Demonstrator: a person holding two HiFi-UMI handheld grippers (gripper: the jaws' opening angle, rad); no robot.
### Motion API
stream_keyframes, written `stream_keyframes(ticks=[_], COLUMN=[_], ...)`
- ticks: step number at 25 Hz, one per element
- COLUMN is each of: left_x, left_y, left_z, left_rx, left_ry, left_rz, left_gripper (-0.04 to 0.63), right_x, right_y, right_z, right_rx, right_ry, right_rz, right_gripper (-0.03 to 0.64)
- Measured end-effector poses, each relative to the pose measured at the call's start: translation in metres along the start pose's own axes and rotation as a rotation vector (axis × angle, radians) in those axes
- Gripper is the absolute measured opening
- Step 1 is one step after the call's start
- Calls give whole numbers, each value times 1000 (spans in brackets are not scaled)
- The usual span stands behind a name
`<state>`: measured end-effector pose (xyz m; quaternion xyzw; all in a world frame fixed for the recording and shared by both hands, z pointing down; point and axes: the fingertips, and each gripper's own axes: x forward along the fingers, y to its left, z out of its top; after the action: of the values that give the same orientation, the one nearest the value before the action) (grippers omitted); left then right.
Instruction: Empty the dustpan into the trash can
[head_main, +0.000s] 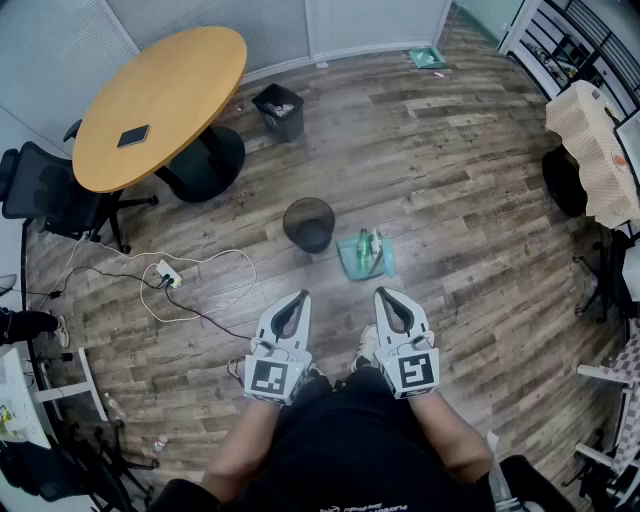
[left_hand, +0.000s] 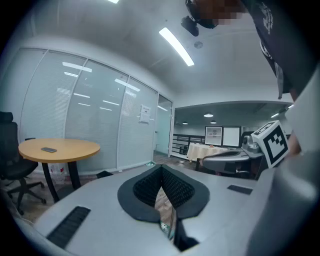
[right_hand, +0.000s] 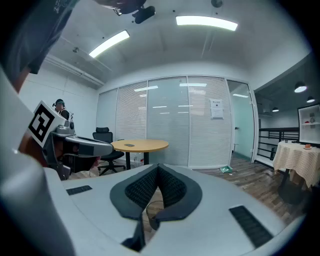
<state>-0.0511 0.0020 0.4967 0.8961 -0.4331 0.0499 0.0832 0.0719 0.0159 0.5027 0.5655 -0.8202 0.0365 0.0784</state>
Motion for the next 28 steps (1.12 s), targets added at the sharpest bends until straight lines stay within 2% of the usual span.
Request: stream_keyframes(ticks=[10,14,18,24,28], left_x=[-2,3,12,34,37], left_y=[-6,-6,-12,-32,-37], left_z=[-7,-3,0,0,-10], left_rx=[29,24,41,38,72], left_ry=[20,30,33,55,106], left_rz=[-24,-16,-14,5,20], left_gripper=[21,21,22,21,21], right_x=[-6,-8,-11,-7,0], right_y=[-1,-7,-18,-50,-66], right_z=[4,-1,-4,-28,-45], right_rx=[-6,-3,27,48,61], right_ry=[-18,21,15,83,130], right_rz=[-8,-15,-2,8,24], right_gripper=[23,23,23,25,25])
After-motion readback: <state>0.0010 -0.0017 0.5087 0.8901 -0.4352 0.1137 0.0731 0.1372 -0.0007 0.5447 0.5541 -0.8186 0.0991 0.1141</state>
